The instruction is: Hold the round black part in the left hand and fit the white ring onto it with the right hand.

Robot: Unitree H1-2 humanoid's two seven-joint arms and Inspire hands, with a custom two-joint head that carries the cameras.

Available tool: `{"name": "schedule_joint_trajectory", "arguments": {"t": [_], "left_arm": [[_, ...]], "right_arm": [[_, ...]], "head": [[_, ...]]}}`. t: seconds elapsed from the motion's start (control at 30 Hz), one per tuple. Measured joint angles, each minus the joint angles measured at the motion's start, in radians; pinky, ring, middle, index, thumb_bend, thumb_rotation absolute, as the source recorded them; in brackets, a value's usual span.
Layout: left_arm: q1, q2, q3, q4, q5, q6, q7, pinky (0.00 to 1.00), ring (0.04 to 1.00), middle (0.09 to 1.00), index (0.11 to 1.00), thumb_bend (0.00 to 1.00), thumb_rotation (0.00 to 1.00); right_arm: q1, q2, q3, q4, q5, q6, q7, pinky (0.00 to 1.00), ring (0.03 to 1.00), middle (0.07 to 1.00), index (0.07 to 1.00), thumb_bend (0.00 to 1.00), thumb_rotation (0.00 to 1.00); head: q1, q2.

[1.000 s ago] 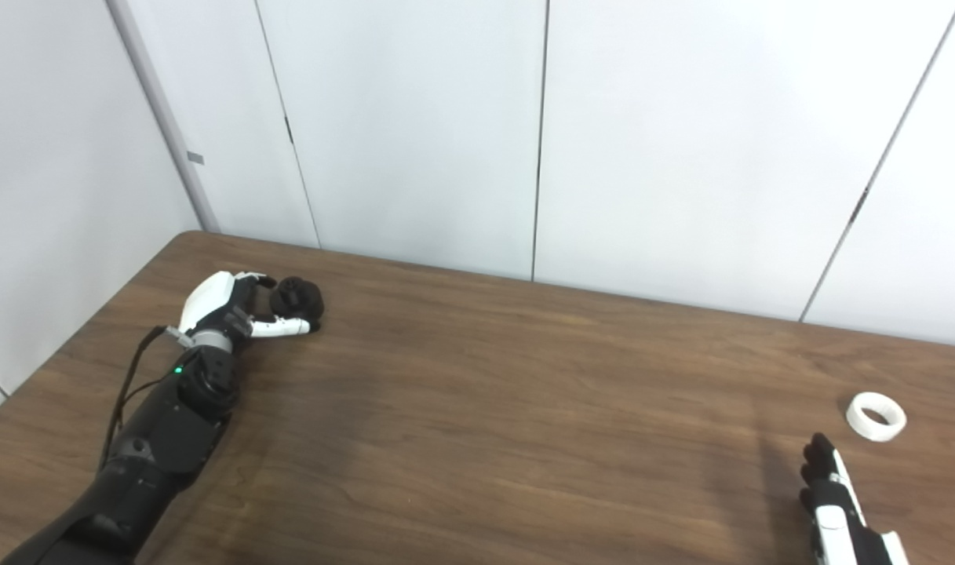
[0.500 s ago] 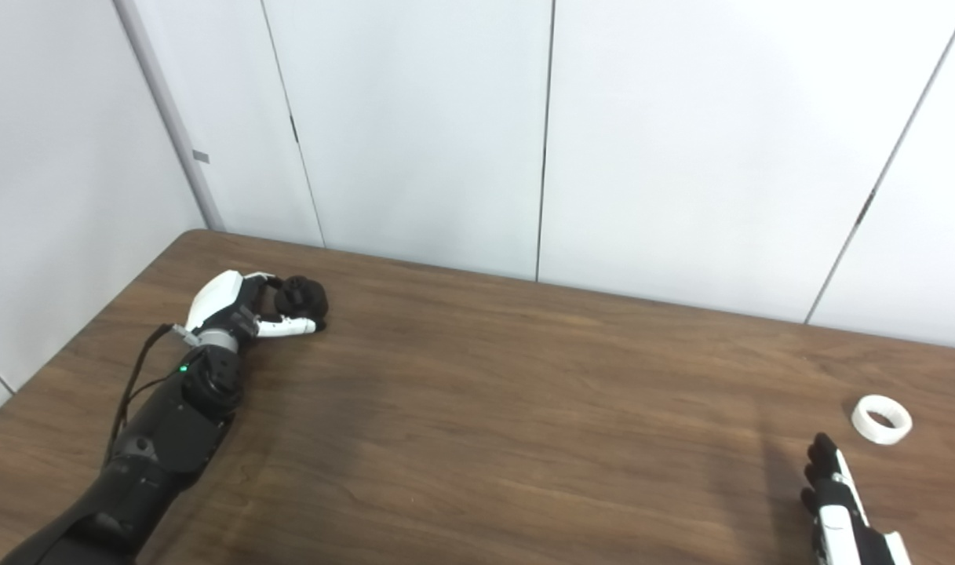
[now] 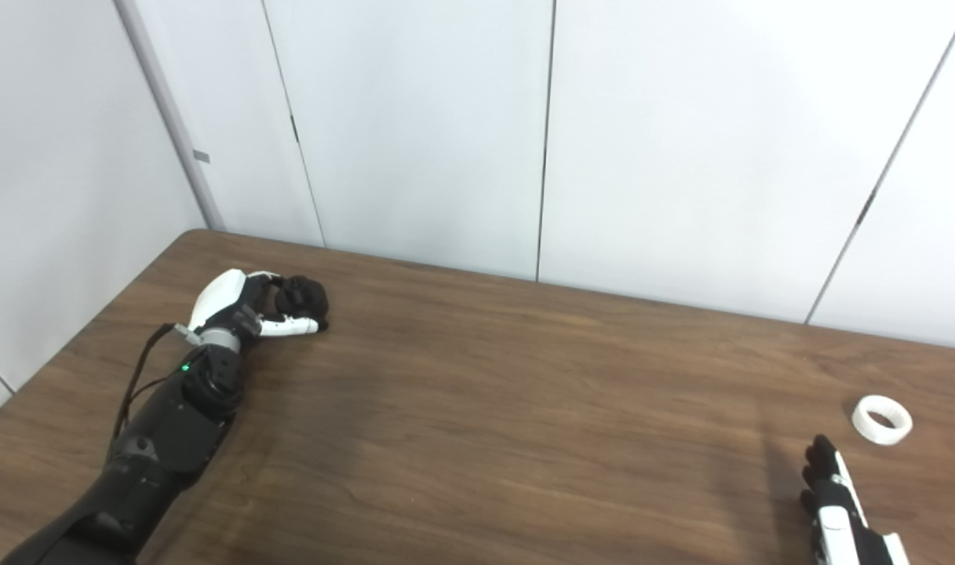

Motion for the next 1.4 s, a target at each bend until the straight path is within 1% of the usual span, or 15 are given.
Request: {"name": "schedule_joint_trajectory", "arguments": {"t": [0.13,0.23,0.4,0.43,0.47,0.5,0.53,0.6,0.73,1.17,1.23,1.33,1.4], "left_arm": [[0.0,0.0,0.0,0.0,-0.007,0.0,0.001,1.0,0.996,0.92,0.766,0.91,0.31],[0.0,0.0,0.0,0.0,-0.007,0.0,0.005,1.0,0.996,0.916,0.733,0.9,0.31],[-0.001,0.0,-0.001,0.001,-0.007,-0.001,0.031,1.0,0.993,0.906,0.618,0.82,0.17],[0.0,0.0,-0.002,0.001,-0.007,-0.003,0.036,1.0,0.982,0.881,0.555,0.68,0.12],[0.0,-0.001,-0.001,0.003,-0.007,-0.008,0.045,1.0,0.967,0.856,0.522,0.6,0.09],[0.0,-0.001,-0.001,0.005,-0.008,-0.021,0.057,1.0,0.957,0.84,0.501,0.56,0.07],[0.001,-0.003,0.001,0.007,-0.01,-0.034,0.07,1.0,0.946,0.826,0.493,0.54,0.06],[0.003,-0.007,0.005,0.008,-0.011,-0.047,0.082,1.0,0.931,0.807,0.485,0.52,0.05],[0.004,-0.013,0.006,0.008,-0.012,-0.063,0.103,1.0,0.918,0.799,0.484,0.52,0.05],[0.027,-0.012,-0.002,0.001,-0.008,-0.081,0.114,1.0,0.911,0.8,0.485,0.52,0.05],[0.037,-0.012,-0.002,-0.023,-0.007,-0.078,0.114,1.0,0.917,0.806,0.486,0.52,0.05],[0.057,-0.012,-0.003,-0.083,-0.004,-0.076,0.112,1.0,0.92,0.812,0.487,0.52,0.05],[0.071,-0.012,-0.006,-0.131,-0.001,-0.075,0.105,0.98,0.922,0.813,0.487,0.52,0.05]], "right_arm": [[0.0,0.0,0.0,0.0,0.001,0.0,0.0,1.0,0.996,0.991,1.0,0.42,1.0],[0.0,0.0,-0.001,0.0,0.002,0.0,0.0,1.0,1.0,0.993,1.0,0.41,1.0],[0.001,0.0,-0.003,0.0,0.003,-0.003,0.0,1.0,1.0,0.99,1.0,0.42,1.0],[0.001,-0.001,-0.003,0.0,0.003,-0.003,0.0,1.0,1.0,0.991,1.0,0.41,1.0],[0.001,-0.002,-0.003,0.0,0.003,-0.003,0.0,1.0,1.0,0.99,1.0,0.4,1.0],[0.002,-0.003,-0.003,0.0,0.003,-0.003,0.0,1.0,1.0,0.99,1.0,0.4,1.0],[0.002,-0.003,-0.004,0.0,0.003,-0.003,0.0,1.0,1.0,0.989,1.0,0.4,1.0],[0.002,-0.004,-0.004,0.0,0.003,-0.003,0.0,1.0,1.0,0.989,1.0,0.4,1.0],[0.002,-0.007,-0.004,0.0,0.003,-0.003,0.0,1.0,1.0,0.986,1.0,0.4,1.0],[0.002,-0.012,-0.004,0.0,0.002,-0.003,0.0,1.0,1.0,0.988,1.0,0.41,1.0],[0.003,-0.013,-0.004,0.0,0.002,-0.003,0.0,1.0,1.0,0.989,1.0,0.41,1.0],[0.002,-0.012,-0.002,0.0,0.002,-0.003,0.0,1.0,1.0,0.984,1.0,0.41,1.0],[0.002,-0.013,-0.001,0.0,0.001,-0.003,0.0,1.0,1.0,0.983,1.0,0.41,1.0]], "head": [[0.0,0.0],[0.0,0.002],[0.002,0.005],[0.002,0.005],[0.003,0.005],[0.003,0.005],[0.003,0.005],[0.005,0.006],[0.008,0.006],[-0.003,0.012],[-0.009,0.014],[-0.02,0.017],[-0.026,0.018]]}}
